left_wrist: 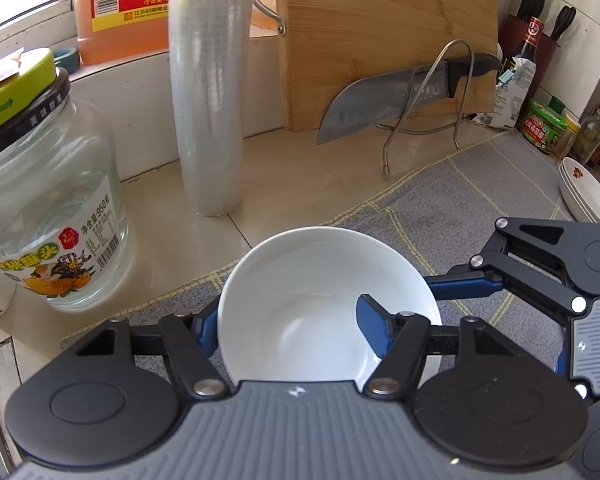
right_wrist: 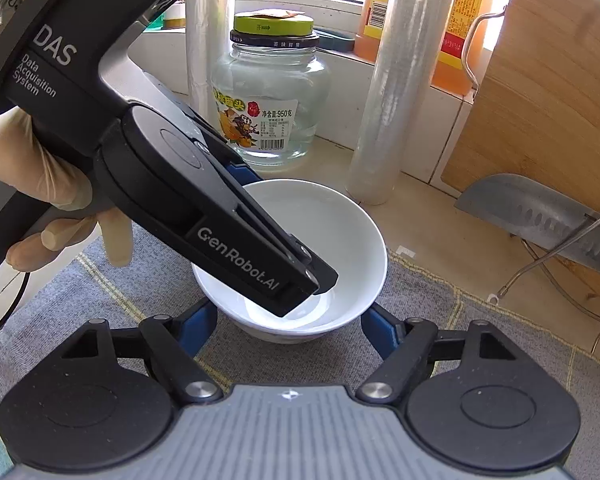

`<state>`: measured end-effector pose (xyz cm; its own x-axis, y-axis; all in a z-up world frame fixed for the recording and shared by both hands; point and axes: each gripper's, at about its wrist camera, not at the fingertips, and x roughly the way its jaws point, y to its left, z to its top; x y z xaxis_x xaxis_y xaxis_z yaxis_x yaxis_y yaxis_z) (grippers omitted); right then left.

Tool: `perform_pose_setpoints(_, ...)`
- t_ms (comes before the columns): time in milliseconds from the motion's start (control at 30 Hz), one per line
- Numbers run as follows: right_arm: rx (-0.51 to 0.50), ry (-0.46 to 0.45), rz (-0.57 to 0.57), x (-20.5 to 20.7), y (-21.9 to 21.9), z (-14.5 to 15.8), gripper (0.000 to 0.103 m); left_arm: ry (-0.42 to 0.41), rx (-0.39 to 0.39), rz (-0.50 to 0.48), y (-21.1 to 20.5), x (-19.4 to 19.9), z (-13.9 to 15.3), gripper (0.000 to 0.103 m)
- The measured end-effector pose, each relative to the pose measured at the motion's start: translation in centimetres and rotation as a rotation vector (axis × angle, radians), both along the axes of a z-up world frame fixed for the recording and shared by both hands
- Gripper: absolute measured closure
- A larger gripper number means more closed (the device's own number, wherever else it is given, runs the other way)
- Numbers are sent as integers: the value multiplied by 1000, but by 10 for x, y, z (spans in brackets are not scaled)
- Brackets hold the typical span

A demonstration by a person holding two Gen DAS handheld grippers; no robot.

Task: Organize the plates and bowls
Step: 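Lift the white bowl with the left tool and carry it toward the bowl stack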

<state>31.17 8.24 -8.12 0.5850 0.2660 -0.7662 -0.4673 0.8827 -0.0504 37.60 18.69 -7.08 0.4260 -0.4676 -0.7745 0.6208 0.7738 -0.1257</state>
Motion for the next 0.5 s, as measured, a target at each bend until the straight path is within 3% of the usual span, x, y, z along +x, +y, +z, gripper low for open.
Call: perform_pose_setpoints(500, 20, 18, 2, -2, -4, 8, 21, 1, 2, 1, -3, -3, 5, 36)
